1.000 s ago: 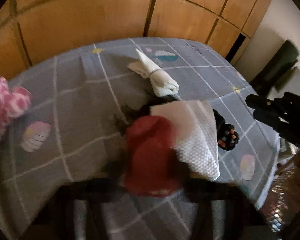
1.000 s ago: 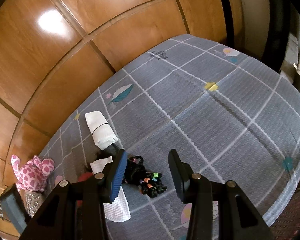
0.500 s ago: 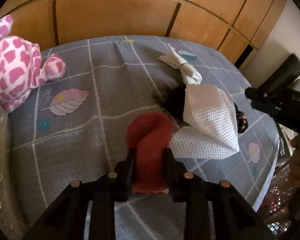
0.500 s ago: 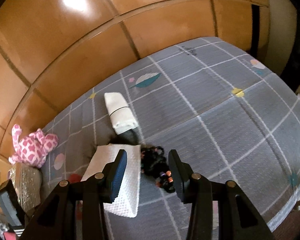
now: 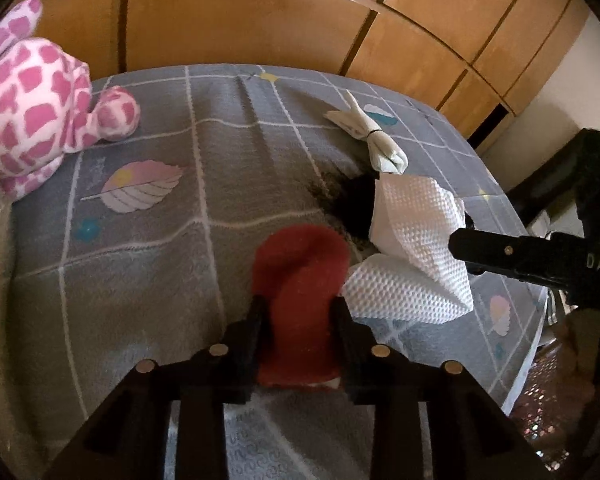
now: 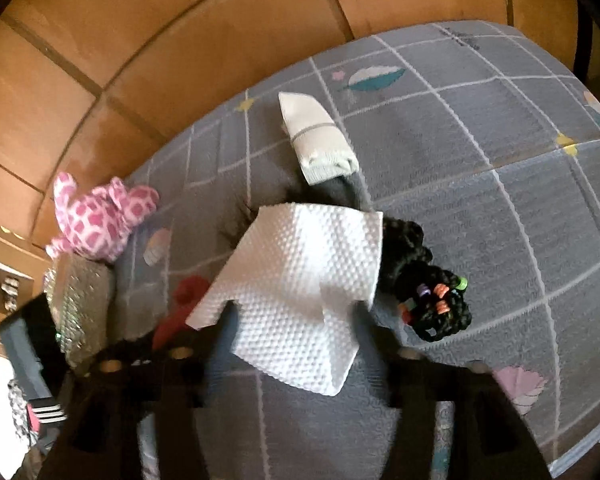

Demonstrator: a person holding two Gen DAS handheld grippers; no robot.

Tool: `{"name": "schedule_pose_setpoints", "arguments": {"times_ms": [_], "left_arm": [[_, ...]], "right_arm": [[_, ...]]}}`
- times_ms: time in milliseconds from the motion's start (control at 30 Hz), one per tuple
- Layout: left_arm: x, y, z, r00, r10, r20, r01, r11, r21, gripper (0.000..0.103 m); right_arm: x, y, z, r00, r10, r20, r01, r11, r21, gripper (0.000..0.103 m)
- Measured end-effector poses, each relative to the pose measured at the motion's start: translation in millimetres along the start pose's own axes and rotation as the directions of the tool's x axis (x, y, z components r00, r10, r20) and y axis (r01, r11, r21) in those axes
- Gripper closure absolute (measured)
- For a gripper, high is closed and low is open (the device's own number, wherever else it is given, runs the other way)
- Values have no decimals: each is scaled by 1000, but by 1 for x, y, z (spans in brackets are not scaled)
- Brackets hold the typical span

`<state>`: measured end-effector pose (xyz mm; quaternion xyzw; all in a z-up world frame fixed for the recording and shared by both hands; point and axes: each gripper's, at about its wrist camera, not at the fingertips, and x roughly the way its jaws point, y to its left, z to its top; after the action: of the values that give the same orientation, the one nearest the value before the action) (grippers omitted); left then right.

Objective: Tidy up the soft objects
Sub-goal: 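Grasp the white paper towel with the right tool, then carry the red item into the gold tray and open left tool while right tool holds paper towel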

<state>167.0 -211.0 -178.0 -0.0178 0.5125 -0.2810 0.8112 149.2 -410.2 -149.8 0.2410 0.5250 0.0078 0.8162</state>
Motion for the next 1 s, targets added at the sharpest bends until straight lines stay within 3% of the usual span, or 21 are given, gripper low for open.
{"name": "schedule_pose_setpoints", "arguments": {"times_ms": [200, 233, 267, 300, 400, 500, 700, 1000], "left_arm": [[-10, -2, -11, 999, 40, 18, -40, 999, 4, 72], [-13, -1, -14, 999, 40, 17, -40, 999, 0, 73], [-15, -1, -17, 999, 39, 19, -39, 999, -5, 73], [-16, 0, -19, 999, 40, 23, -39, 999, -7, 74], [-23, 2, -25, 999, 35, 23, -35, 999, -5, 75], [-30, 4, -29, 999, 37, 27, -37, 999, 2, 75], [-42, 6, -33, 998, 51, 41, -51, 999, 8, 76], [-59, -5, -19, 994, 78, 80, -84, 994, 77, 76]], "right_arm": [[18, 19, -6, 998, -48, -37, 44, 994, -99, 31], [21, 23, -8, 996, -82, -32, 78, 989, -127, 37], [23, 28, -10, 993, -121, -11, 117, 978, -171, 48], [24, 33, -12, 989, -145, 3, 142, 966, -213, 80], [31, 38, -19, 976, -217, 5, 210, 938, -278, 96], [34, 37, -20, 973, -231, 0, 221, 930, -293, 97], [37, 26, -18, 984, -177, -24, 166, 956, -241, 96], [35, 30, -23, 977, -214, 6, 206, 932, -299, 96]]}}
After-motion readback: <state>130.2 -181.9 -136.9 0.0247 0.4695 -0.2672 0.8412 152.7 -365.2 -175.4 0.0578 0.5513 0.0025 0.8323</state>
